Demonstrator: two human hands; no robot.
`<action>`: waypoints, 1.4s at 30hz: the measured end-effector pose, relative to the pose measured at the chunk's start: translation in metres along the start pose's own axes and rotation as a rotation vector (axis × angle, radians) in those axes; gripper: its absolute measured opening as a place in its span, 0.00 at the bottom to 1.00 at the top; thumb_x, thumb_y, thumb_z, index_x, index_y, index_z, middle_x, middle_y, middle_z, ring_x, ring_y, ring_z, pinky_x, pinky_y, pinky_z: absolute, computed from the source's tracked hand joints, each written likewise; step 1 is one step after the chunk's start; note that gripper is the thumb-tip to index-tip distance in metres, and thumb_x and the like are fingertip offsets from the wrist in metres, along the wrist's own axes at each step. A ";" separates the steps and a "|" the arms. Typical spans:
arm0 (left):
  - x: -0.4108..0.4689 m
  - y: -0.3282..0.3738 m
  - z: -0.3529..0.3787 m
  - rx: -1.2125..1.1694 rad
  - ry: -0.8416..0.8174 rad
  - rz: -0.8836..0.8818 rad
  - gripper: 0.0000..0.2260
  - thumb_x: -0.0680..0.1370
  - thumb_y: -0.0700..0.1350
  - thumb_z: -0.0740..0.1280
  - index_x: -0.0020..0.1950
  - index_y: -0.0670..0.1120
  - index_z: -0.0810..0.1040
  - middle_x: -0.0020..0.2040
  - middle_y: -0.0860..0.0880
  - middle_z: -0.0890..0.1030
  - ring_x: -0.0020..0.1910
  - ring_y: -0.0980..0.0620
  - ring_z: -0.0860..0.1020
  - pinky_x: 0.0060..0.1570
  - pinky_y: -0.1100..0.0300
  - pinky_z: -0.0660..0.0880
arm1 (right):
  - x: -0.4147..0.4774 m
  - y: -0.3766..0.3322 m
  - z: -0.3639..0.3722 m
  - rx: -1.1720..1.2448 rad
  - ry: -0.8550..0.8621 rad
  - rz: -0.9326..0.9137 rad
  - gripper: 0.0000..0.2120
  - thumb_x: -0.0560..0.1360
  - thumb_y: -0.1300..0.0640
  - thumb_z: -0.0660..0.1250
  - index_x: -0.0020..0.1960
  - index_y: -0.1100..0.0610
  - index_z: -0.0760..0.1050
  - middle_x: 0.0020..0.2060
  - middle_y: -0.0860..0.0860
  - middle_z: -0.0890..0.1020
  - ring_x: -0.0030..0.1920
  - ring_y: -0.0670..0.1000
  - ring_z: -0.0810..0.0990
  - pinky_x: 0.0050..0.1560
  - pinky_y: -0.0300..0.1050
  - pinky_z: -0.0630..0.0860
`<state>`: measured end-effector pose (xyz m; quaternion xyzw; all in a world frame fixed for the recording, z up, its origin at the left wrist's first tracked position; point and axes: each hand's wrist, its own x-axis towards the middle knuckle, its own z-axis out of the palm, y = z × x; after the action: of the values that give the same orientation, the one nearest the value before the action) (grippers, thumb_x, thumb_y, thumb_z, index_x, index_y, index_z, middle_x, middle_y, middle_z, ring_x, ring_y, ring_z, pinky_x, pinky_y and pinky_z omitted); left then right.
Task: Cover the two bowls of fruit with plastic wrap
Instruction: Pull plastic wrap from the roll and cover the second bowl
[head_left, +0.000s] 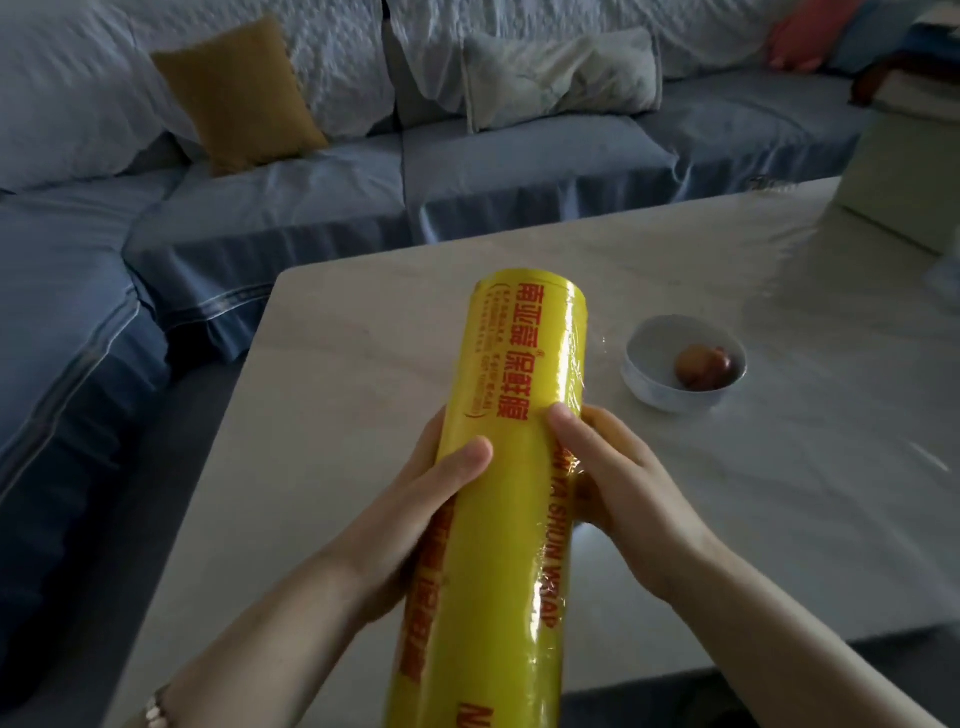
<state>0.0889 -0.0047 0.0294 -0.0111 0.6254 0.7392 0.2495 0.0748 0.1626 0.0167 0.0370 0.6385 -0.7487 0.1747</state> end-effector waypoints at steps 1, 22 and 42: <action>0.001 -0.003 0.002 -0.004 0.002 0.007 0.41 0.52 0.66 0.76 0.63 0.61 0.69 0.55 0.49 0.82 0.52 0.46 0.82 0.42 0.55 0.80 | -0.001 0.000 -0.004 -0.025 -0.009 0.004 0.34 0.58 0.38 0.66 0.60 0.54 0.72 0.44 0.51 0.85 0.41 0.51 0.85 0.41 0.46 0.82; -0.004 -0.025 0.003 0.241 0.271 0.174 0.37 0.58 0.57 0.74 0.64 0.67 0.64 0.48 0.60 0.82 0.45 0.56 0.83 0.35 0.63 0.79 | -0.004 -0.002 -0.019 0.118 0.218 -0.384 0.07 0.77 0.64 0.58 0.41 0.61 0.69 0.28 0.52 0.82 0.32 0.48 0.82 0.39 0.39 0.81; 0.001 -0.016 0.012 0.809 0.523 0.236 0.44 0.60 0.69 0.67 0.70 0.70 0.48 0.63 0.65 0.67 0.56 0.58 0.73 0.48 0.60 0.75 | -0.009 0.008 -0.026 -0.173 -0.134 -0.120 0.16 0.70 0.52 0.65 0.47 0.65 0.78 0.39 0.56 0.85 0.40 0.47 0.82 0.45 0.37 0.80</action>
<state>0.0972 0.0081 0.0170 -0.0277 0.9008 0.4329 -0.0168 0.0818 0.1885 0.0072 -0.0666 0.6887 -0.7007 0.1741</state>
